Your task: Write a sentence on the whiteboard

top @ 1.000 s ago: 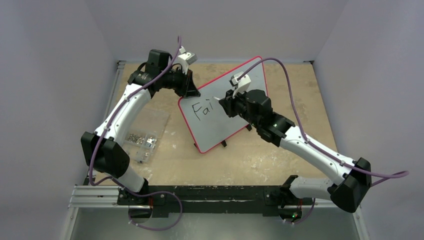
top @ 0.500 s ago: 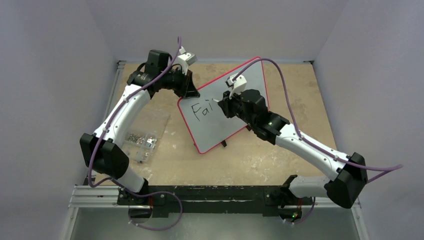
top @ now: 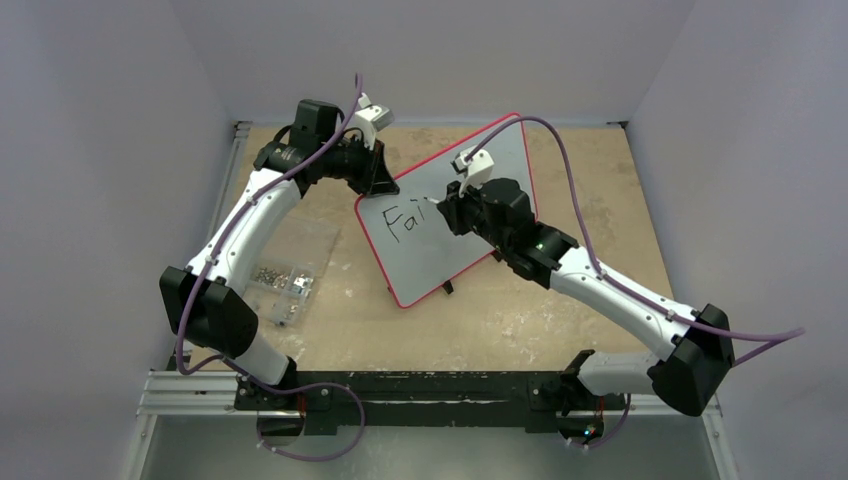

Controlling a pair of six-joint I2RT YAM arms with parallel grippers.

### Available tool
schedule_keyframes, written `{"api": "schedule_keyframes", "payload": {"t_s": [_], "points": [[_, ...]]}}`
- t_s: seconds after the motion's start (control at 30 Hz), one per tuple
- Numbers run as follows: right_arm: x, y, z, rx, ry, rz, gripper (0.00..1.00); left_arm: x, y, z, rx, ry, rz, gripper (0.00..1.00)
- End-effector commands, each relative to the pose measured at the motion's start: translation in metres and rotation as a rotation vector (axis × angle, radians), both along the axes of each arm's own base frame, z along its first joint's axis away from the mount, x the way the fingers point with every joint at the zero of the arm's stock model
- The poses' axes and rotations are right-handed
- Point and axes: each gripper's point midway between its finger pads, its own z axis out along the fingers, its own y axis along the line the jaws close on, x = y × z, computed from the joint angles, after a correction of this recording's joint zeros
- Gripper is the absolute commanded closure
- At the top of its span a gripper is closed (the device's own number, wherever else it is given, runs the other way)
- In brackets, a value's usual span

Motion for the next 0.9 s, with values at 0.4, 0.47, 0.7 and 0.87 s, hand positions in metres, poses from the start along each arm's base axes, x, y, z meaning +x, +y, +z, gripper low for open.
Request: {"api": "schedule_keyframes", "payload": {"t_s": [0.4, 0.47, 0.7, 0.87], "points": [[0.004, -0.013, 0.021, 0.045, -0.025, -0.005, 1.00, 0.013, 0.009, 0.017, 0.034, -0.139, 0.027, 1.00], [-0.001, -0.011, 0.028, 0.063, -0.034, 0.021, 1.00, 0.013, 0.009, 0.017, 0.034, -0.138, 0.027, 1.00], [-0.007, -0.003, 0.048, 0.120, -0.070, 0.073, 1.00, 0.013, 0.009, 0.017, 0.032, -0.138, 0.027, 1.00], [0.006, -0.002, 0.053, 0.118, -0.073, 0.024, 1.00, 0.012, 0.009, 0.018, 0.031, -0.139, 0.025, 1.00]]}}
